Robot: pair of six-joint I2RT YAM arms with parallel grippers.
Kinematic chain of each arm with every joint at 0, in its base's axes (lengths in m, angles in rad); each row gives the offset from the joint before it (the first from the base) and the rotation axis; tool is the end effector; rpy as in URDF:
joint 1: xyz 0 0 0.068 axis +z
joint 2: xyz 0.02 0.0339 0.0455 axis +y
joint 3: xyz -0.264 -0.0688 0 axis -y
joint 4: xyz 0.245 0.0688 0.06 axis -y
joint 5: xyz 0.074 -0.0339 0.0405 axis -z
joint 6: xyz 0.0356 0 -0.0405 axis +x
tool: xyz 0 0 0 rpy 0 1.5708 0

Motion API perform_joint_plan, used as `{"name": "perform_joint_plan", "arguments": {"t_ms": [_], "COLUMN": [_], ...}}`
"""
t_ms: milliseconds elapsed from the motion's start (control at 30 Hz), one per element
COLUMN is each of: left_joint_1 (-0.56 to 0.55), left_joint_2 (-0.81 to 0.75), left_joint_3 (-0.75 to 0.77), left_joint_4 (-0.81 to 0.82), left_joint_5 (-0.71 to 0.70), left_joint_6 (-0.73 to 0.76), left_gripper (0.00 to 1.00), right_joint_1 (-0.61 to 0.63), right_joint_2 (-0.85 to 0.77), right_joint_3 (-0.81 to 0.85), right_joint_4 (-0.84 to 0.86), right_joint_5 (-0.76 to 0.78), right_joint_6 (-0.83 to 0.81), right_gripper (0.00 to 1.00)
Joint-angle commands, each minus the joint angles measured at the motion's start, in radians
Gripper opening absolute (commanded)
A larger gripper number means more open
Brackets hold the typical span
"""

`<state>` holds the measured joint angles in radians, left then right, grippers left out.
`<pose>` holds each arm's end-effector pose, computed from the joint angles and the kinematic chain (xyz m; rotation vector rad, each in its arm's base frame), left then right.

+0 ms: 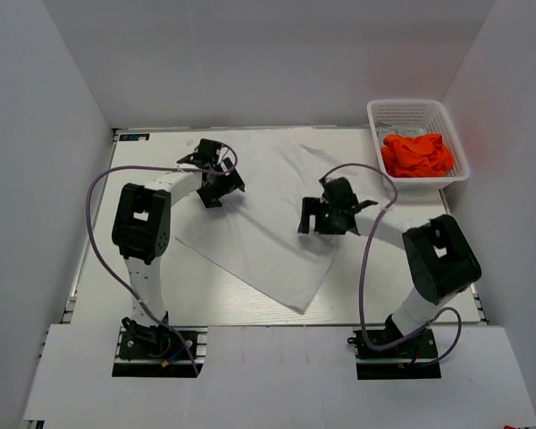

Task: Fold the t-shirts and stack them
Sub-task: Flatten out the tshirt

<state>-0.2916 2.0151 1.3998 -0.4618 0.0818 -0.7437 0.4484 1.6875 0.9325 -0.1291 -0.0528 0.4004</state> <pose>0.4015 -0.1235 0.1630 -0.5821 2.6564 -0.4358 0.3053 0.1490 0.1668 -0.0837 2.5018 0.4287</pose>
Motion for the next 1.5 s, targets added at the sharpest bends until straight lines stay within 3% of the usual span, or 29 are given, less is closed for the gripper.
{"name": "perform_joint_plan", "arguments": {"t_ms": [0,33,100,133,200,267,367,500,633,767,933,1067,1133,1233,1467], "left_joint_1": [0.089,0.101,0.111,0.111,0.111,0.101,0.101,0.101,0.101,0.114,0.158,0.221,0.250,0.275,0.293], "left_joint_2": [0.172,0.213,0.347,0.394,0.521,0.566,0.550,0.484,0.393,0.265,0.171,0.105,0.094,0.137,0.224], "left_joint_3": [0.118,0.275,0.451,0.634,0.858,0.929,0.888,0.849,0.881,0.809,0.655,0.406,0.360,0.360,0.429], "left_joint_4": [-0.225,-0.259,-0.300,-0.328,-0.339,-0.305,-0.208,-0.159,-0.159,-0.159,-0.227,-0.147,-0.100,-0.086,-0.061], "left_joint_5": [-0.264,-0.273,-0.286,-0.271,-0.197,-0.128,-0.091,-0.100,-0.158,-0.266,-0.453,-0.423,-0.393,-0.341,-0.287], "left_joint_6": [0.000,0.000,0.045,0.079,0.165,0.204,0.230,0.265,0.305,0.314,0.274,0.244,0.233,0.233,0.257], "left_gripper": [1.00,1.00,1.00,1.00,1.00,1.00,1.00,1.00,1.00,1.00,1.00,1.00,1.00,1.00,1.00], "right_joint_1": [0.146,0.209,0.312,0.379,0.491,0.525,0.510,0.471,0.418,0.279,0.147,0.063,0.046,0.000,-0.082], "right_joint_2": [-0.061,-0.105,-0.127,-0.133,-0.117,-0.109,-0.124,-0.184,-0.238,-0.201,-0.076,0.097,0.152,0.298,0.460], "right_joint_3": [-0.144,-0.152,-0.146,-0.130,-0.054,-0.009,0.035,0.115,0.124,0.157,0.202,0.326,0.406,0.488,0.654], "right_joint_4": [-0.099,-0.109,-0.139,-0.147,-0.167,-0.161,-0.113,-0.141,-0.107,-0.099,-0.023,-0.038,-0.046,-0.004,-0.033], "right_joint_5": [-0.099,-0.113,-0.186,-0.211,-0.254,-0.278,-0.273,-0.031,0.115,0.202,0.119,0.149,0.149,0.110,0.137], "right_joint_6": [0.103,0.098,0.062,-0.022,-0.140,-0.219,-0.229,-0.169,-0.091,-0.031,-0.008,-0.050,-0.086,-0.113,-0.085], "right_gripper": [0.90,0.90,0.90,0.90,0.90,0.90,0.90,0.90,0.90,0.90,0.90,0.90,0.90,0.90,0.90]}}
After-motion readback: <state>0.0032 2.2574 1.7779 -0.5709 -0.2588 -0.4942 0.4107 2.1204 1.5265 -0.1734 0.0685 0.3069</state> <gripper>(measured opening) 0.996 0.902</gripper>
